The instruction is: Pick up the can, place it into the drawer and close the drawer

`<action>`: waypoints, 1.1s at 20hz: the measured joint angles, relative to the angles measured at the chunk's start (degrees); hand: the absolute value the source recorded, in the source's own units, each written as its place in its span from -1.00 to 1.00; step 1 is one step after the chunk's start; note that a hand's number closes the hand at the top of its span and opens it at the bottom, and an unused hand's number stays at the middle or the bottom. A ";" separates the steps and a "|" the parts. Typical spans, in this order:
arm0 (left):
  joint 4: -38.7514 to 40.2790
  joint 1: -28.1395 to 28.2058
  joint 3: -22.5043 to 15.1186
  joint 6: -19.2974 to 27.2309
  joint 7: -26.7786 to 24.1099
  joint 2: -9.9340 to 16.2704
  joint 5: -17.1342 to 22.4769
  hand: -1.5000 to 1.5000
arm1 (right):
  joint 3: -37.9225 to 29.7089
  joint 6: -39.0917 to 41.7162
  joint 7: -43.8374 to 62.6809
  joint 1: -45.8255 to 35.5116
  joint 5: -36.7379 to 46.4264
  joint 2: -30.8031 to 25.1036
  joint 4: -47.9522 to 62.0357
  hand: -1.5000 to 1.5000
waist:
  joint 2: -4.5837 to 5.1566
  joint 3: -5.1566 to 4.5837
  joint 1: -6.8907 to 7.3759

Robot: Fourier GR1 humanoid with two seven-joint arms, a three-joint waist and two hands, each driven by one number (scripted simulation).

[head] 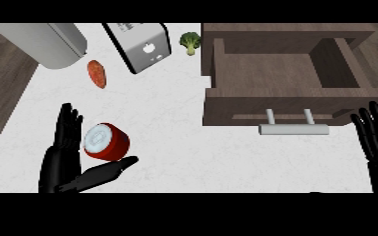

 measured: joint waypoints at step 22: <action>18.27 1.07 8.78 -6.64 -16.81 1.94 7.26 -1.00 | -1.03 1.43 -1.06 -0.47 1.37 2.07 0.51 -1.00 | 0.01 0.01 -0.01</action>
